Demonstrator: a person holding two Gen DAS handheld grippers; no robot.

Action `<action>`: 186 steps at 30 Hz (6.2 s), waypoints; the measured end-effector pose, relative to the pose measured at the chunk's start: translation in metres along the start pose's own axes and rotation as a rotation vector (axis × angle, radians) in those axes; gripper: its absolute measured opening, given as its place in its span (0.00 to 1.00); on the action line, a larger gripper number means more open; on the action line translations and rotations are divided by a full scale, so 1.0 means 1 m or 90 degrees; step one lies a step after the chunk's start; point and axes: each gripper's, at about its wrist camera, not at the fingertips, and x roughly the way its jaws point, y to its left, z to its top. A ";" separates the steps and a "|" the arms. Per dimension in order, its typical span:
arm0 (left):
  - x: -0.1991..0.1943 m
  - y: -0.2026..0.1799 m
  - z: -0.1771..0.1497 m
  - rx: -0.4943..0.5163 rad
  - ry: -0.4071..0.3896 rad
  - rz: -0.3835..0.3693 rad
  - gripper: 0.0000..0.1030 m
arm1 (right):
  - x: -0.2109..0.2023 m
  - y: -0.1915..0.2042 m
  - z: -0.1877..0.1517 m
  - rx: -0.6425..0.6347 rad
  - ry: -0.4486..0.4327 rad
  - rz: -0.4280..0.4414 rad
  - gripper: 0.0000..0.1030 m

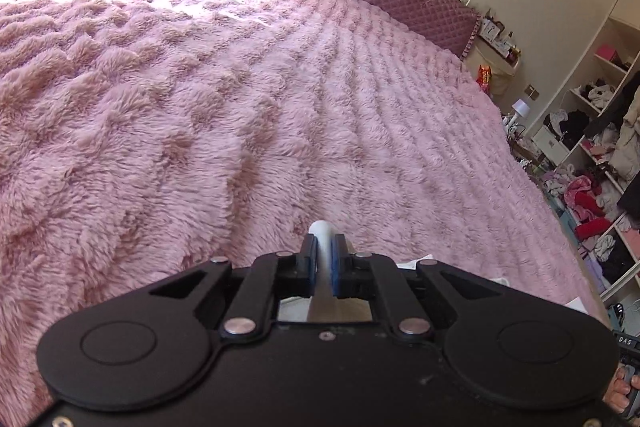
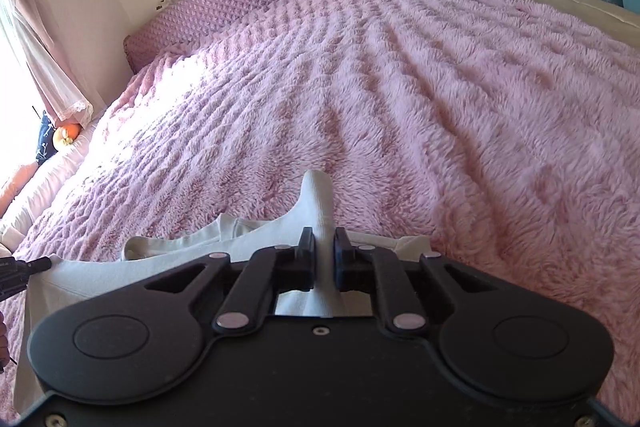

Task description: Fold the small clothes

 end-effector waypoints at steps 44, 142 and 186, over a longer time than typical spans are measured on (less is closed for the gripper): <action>-0.102 0.047 -0.149 -0.034 0.241 -0.017 0.19 | -0.169 -0.042 -0.148 0.074 0.064 -0.048 0.01; -0.149 0.030 -0.186 -0.001 0.155 -0.042 0.63 | -0.167 0.028 -0.197 -0.002 0.063 -0.179 0.21; -0.156 0.051 -0.199 -0.279 -0.016 -0.023 0.63 | -0.088 0.202 -0.238 -0.161 0.079 -0.134 0.24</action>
